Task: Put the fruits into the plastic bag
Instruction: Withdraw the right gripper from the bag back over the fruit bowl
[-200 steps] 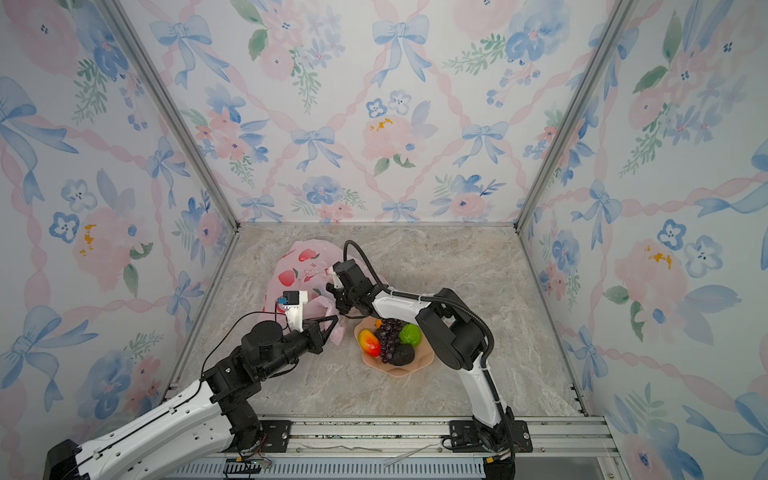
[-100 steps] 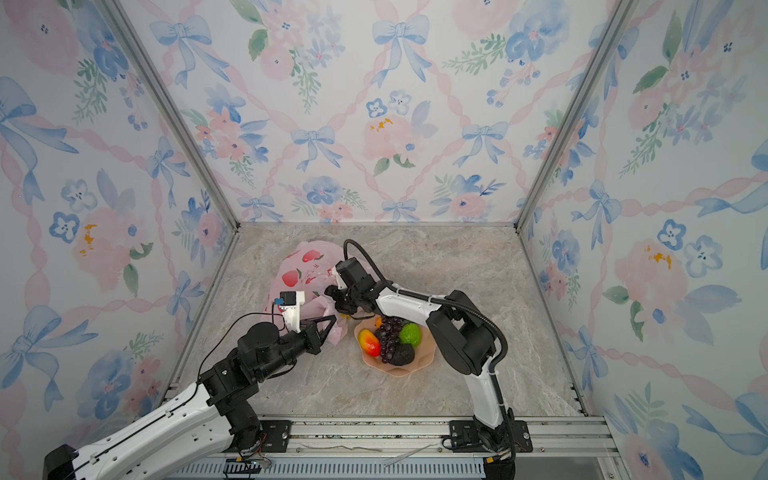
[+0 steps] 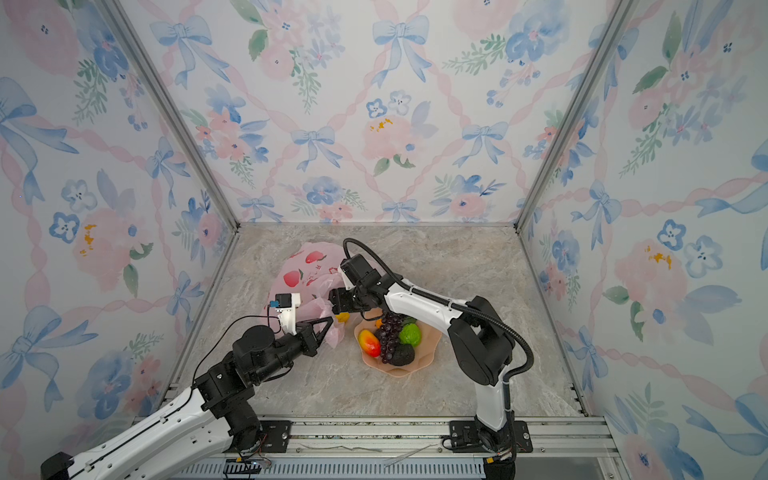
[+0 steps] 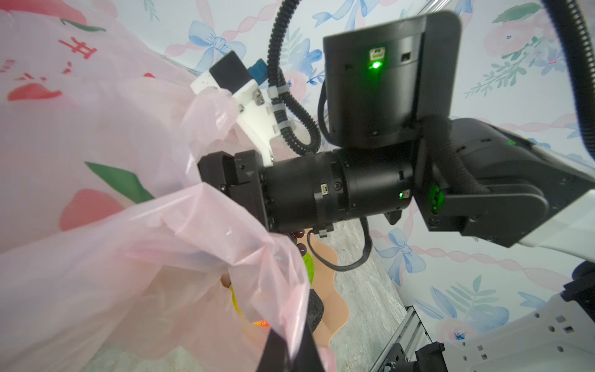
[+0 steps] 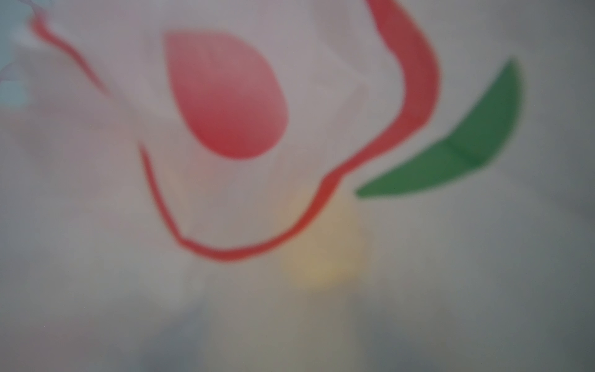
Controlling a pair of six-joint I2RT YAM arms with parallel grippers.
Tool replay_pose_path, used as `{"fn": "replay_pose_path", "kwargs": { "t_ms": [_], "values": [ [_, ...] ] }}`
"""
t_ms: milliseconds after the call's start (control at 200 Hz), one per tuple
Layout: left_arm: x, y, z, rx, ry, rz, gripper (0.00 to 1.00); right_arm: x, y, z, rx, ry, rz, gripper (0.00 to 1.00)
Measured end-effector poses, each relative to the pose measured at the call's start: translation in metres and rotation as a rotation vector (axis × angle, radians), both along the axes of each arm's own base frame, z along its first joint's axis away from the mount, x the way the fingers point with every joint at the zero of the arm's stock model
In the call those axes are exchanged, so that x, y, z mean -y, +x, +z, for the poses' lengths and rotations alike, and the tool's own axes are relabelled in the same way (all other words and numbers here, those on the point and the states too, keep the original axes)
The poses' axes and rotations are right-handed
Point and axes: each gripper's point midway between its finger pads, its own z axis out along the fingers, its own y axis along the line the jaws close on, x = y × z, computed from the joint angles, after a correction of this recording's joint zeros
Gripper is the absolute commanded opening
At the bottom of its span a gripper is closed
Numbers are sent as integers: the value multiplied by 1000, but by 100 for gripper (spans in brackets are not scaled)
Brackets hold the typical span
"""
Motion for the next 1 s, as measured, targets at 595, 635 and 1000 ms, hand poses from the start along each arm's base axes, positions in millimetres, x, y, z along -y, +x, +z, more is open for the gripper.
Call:
{"fn": "replay_pose_path", "kwargs": {
  "t_ms": [595, 635, 1000],
  "values": [
    [-7, -4, 1, 5, -5, 8, 0, 94, 80, 42, 80, -34, -159, 75],
    [-7, -4, 0, 1, 0, 9, 0, 96, 85, 49, 94, -30, -162, 75],
    [-1, 2, -17, -46, 49, 8, 0, 121, 78, 65, 84, -50, -149, 81]
  ]
}}
